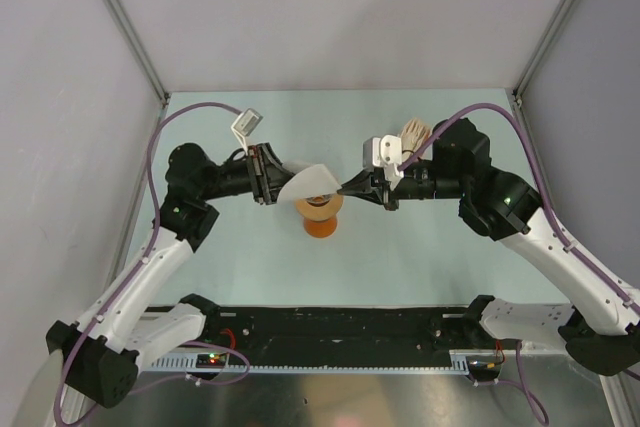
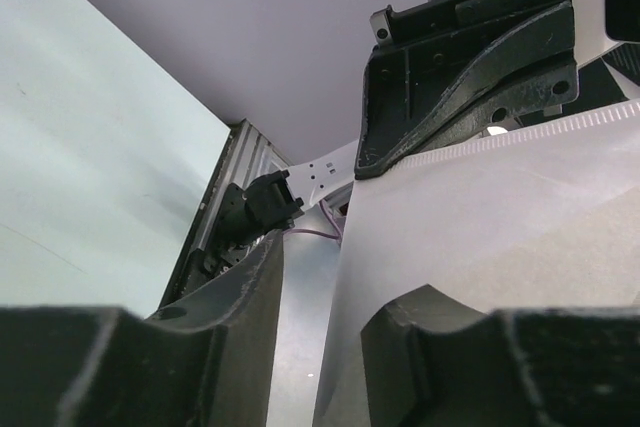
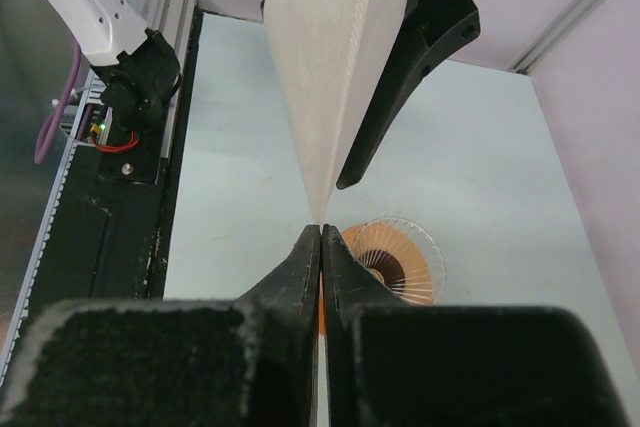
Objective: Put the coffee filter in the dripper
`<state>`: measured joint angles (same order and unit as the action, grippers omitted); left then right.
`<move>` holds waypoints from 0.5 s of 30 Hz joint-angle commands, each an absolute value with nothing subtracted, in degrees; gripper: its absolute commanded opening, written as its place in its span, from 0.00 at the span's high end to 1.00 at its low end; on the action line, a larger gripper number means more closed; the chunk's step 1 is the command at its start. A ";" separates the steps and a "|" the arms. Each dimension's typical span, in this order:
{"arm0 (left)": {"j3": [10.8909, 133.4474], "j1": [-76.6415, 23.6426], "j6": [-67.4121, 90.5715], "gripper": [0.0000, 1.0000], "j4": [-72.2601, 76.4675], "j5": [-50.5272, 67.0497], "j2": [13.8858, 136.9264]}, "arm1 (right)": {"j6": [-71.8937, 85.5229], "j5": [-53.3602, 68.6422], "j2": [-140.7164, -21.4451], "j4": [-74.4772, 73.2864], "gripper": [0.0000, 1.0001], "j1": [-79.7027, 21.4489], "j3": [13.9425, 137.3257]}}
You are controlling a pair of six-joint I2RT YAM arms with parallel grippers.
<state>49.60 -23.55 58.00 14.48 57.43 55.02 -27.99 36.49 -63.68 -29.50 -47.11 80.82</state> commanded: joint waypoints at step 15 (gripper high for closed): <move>52.36 -23.25 56.54 1.00 15.67 55.51 54.95 | -35.03 30.79 -63.24 -32.81 0.78 -49.36 80.27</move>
<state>49.63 -23.81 58.33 14.87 56.66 55.02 -32.82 33.21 -63.96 -31.53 -48.97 80.27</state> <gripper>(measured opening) 0.008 0.129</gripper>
